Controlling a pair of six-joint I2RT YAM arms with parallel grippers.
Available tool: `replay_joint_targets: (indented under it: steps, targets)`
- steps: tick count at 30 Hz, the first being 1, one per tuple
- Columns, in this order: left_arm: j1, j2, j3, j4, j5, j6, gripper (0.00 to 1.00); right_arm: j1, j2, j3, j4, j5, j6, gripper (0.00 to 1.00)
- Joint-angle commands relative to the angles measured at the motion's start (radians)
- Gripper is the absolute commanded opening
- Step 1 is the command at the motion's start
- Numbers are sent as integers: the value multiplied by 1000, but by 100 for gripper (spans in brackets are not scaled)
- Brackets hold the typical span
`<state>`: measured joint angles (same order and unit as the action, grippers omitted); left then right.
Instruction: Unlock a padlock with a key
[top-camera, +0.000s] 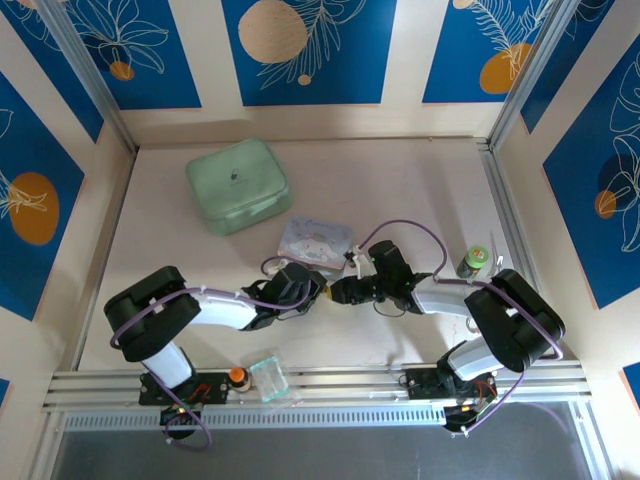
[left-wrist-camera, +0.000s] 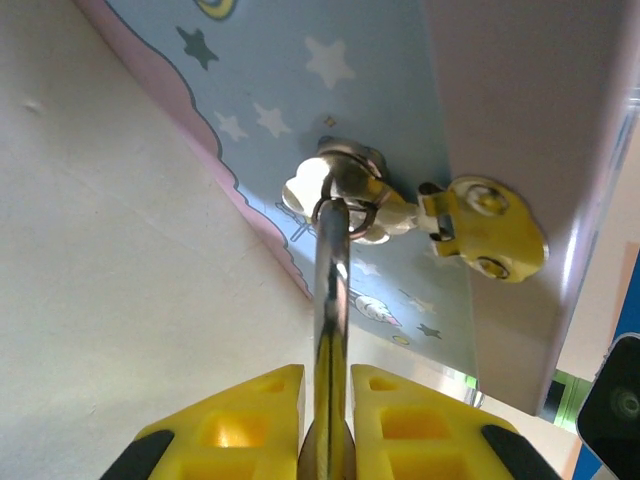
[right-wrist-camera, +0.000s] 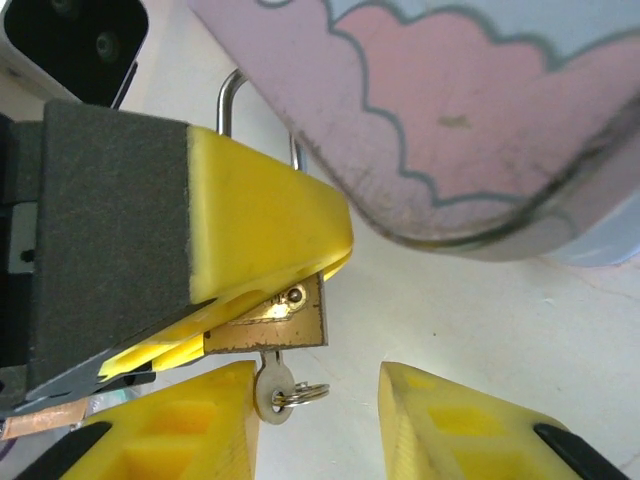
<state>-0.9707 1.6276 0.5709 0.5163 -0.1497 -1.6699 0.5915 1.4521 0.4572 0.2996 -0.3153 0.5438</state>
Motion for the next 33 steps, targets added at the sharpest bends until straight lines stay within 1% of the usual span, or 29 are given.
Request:
replay_joint_targets:
  steps: [1,6,9,12,16,22,24,26,30,33]
  targets:
    - [-5,-29,-41,-59,21,5,0,-45,8,3,-22,121,43,39]
    - [-5,-32,-34,-88,12,27,0,-44,-38,-11,-16,143,69,48]
    - [-4,-46,-29,-107,7,73,0,-42,-51,1,-34,197,80,51]
    - [-4,-65,-6,-195,-2,144,0,-38,-36,39,-70,257,95,52]
    - [6,-86,43,-336,-12,287,0,-34,-8,71,-74,282,116,52]
    - [44,-58,85,-444,58,441,0,-30,19,77,-52,333,157,52]
    - [47,-49,117,-509,58,500,0,-30,31,91,-66,343,163,53]
    - [49,-45,149,-590,31,562,0,-29,34,95,-63,341,166,53]
    - [49,-45,223,-782,-83,682,0,-24,21,90,-60,342,167,53]
    - [52,-16,278,-898,-138,753,0,-22,22,97,-78,334,158,53]
